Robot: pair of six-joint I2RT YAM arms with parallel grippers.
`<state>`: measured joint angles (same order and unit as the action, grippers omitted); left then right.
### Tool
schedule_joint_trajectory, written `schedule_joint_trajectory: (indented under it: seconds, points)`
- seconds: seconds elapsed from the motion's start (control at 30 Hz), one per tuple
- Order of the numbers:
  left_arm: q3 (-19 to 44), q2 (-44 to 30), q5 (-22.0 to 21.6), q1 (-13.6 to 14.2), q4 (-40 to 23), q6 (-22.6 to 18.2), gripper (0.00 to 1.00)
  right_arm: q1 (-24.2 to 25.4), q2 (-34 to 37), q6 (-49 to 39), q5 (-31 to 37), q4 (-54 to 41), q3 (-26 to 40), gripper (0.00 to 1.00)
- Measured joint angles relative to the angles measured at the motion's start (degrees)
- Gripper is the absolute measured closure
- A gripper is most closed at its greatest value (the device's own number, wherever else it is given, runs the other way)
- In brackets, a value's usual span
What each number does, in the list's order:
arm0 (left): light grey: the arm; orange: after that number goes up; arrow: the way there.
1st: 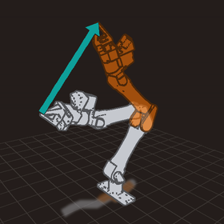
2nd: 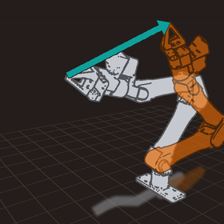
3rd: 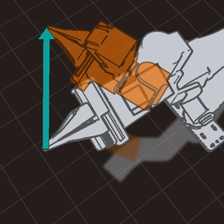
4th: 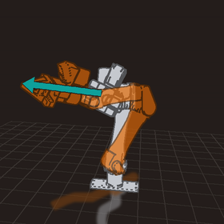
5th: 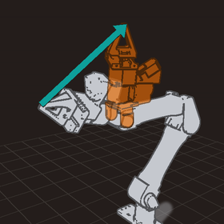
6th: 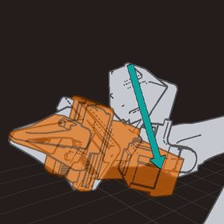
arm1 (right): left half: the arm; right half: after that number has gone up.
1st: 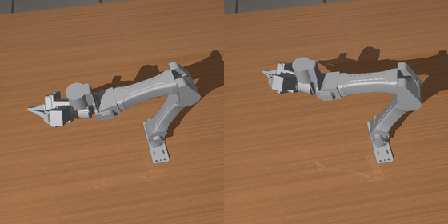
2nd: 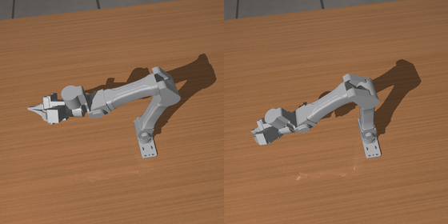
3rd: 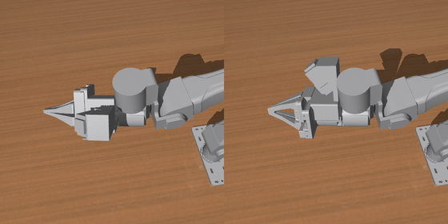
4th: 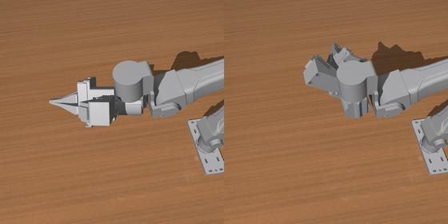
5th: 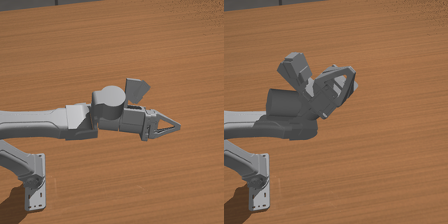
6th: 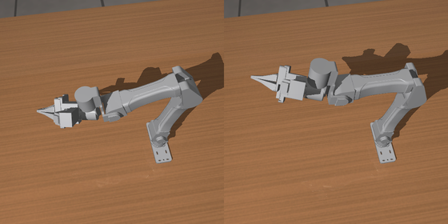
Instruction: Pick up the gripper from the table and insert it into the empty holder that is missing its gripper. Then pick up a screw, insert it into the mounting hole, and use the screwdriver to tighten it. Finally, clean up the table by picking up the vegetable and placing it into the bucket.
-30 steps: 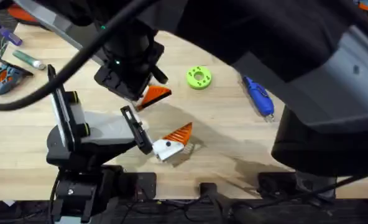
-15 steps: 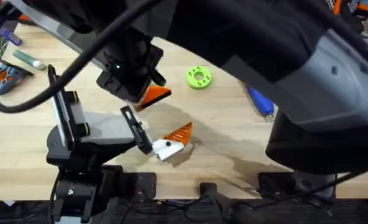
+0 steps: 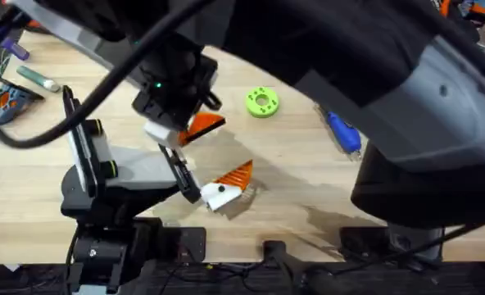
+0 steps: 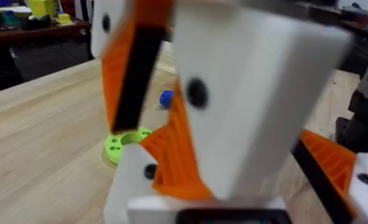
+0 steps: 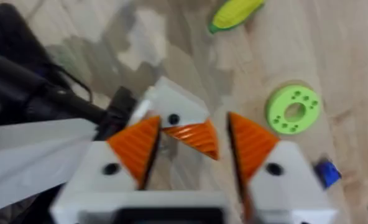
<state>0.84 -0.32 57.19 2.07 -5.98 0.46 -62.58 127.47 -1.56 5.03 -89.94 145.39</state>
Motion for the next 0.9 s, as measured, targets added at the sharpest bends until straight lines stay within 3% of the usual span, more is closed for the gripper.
schedule_joint_trajectory:
  seconds: [0.07,0.1,0.57,0.73,0.9]
  points:
    - [0.01,0.0,-0.02,-0.04,-0.02,0.29,0.015,0.75,-0.02,-0.17,1.56,-0.08,0.21,0.169]
    - [0.0,0.0,-0.02,-0.04,-0.02,0.45,0.015,1.2,-0.02,-0.32,1.79,-0.09,0.36,0.112]
    - [0.0,0.0,0.04,-0.03,0.02,0.38,0.015,1.24,-0.87,-0.36,1.45,-0.49,0.37,0.083]
    - [0.0,0.0,0.09,-0.02,0.0,-0.03,0.015,2.06,-6.01,1.93,-0.14,-0.13,0.32,0.082]
    - [0.0,0.0,0.09,-0.03,0.0,-0.03,0.016,6.32,-11.11,5.82,0.21,-0.19,0.34,0.08]
